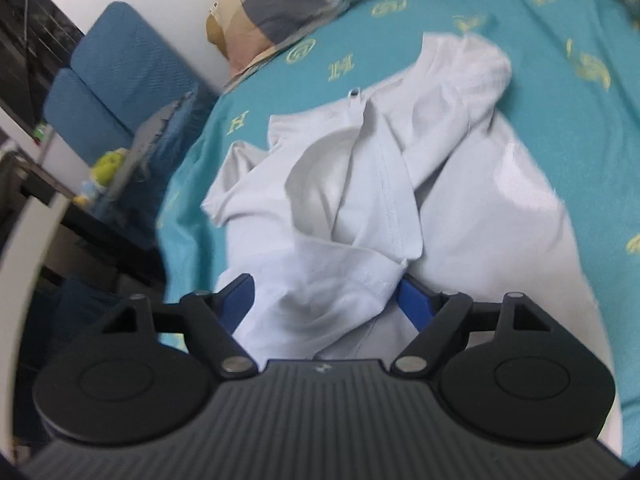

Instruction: Fold clothes

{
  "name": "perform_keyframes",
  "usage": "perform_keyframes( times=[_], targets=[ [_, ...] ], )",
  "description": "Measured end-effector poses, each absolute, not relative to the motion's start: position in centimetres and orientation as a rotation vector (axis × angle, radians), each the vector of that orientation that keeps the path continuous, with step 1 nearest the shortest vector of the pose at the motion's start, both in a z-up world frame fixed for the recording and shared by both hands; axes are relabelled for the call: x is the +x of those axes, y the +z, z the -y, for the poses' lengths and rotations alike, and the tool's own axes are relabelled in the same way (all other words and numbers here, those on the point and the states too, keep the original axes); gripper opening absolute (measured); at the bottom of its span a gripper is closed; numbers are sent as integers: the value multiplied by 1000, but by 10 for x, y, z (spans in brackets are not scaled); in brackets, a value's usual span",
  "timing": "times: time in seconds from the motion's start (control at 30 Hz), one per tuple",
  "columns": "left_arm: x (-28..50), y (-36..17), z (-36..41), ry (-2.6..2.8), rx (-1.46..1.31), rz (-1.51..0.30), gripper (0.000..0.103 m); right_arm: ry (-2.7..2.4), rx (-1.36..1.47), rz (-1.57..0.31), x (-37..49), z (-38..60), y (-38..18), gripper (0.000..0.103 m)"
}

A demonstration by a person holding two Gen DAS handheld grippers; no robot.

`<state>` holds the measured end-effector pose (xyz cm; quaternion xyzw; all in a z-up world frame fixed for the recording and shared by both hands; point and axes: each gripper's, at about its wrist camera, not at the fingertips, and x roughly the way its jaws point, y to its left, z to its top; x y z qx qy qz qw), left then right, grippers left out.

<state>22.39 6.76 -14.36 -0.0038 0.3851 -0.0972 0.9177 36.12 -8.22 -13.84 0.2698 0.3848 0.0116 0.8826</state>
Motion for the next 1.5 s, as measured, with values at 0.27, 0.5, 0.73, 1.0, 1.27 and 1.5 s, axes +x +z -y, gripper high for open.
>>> perform_keyframes(
  times=[0.27,0.5,0.73,1.0,1.27,1.5],
  targets=[
    [224,-143,-69,-228,-44,-797,8,-82,438,-710,366,101,-131,9],
    [224,-151,-63,-238,-20,-816,11,-43,558,-762,359,137,-158,12],
    [222,-149,-72,-242,-122,-838,26,63,509,-802,276,148,-110,13],
    [190,-125,-86,-219,-157,-842,45,142,429,-887,110,144,-88,13],
    [157,-98,-79,-207,31,-933,53,262,318,-914,54,121,-105,59],
    [152,-112,-100,-169,209,-1135,56,261,316,-876,66,128,-106,59]
  ],
)
